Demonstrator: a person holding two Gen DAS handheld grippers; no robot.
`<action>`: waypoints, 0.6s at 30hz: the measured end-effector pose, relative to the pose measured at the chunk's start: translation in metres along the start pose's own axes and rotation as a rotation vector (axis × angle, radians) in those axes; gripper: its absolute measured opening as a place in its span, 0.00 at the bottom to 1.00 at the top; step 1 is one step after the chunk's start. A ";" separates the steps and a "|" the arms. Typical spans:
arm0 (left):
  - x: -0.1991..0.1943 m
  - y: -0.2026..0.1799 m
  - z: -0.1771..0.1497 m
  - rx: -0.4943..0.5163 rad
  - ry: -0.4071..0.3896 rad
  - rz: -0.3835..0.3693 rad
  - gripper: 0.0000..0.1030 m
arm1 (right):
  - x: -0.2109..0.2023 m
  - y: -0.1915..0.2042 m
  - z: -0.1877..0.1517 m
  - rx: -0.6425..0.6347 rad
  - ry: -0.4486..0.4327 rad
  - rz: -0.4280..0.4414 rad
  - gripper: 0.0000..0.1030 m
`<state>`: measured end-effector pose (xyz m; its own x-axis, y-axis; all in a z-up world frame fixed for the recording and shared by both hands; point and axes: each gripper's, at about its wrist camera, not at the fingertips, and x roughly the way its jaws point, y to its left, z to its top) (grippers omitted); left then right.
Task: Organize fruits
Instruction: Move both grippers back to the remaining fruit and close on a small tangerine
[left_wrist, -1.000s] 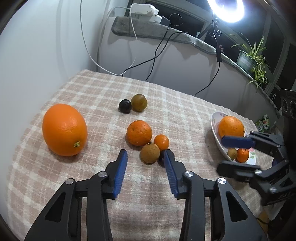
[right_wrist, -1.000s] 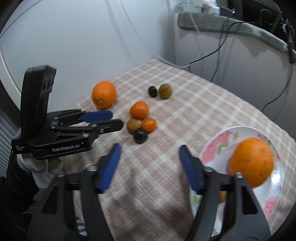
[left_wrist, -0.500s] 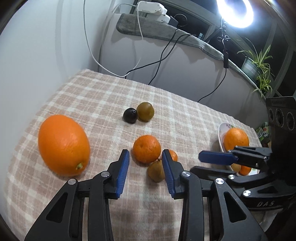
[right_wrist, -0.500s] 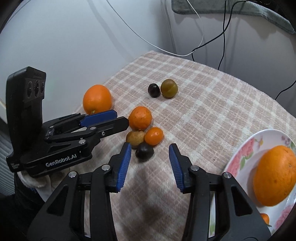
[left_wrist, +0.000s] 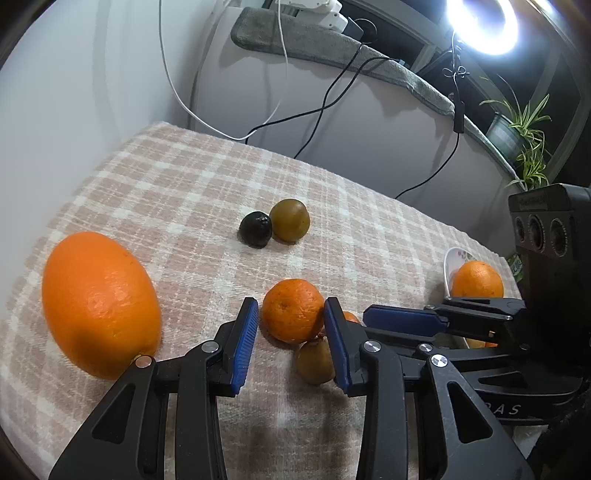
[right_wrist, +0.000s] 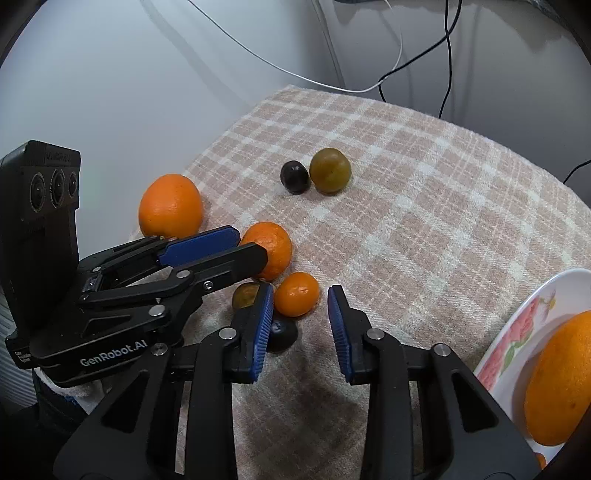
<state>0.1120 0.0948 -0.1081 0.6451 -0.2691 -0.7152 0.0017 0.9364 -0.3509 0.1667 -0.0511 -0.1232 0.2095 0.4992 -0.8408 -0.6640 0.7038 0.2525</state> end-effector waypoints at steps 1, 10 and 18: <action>0.001 0.000 0.001 0.003 0.004 -0.002 0.34 | 0.001 -0.001 0.000 0.004 0.002 0.005 0.32; 0.008 0.005 0.004 -0.027 0.038 -0.069 0.35 | 0.008 -0.016 -0.002 0.067 0.023 0.106 0.31; 0.006 0.006 0.003 -0.033 0.023 -0.070 0.35 | 0.013 -0.011 0.002 0.055 0.022 0.112 0.25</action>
<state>0.1183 0.0994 -0.1133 0.6262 -0.3392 -0.7020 0.0208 0.9073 -0.4199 0.1780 -0.0511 -0.1364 0.1201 0.5656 -0.8158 -0.6417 0.6713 0.3710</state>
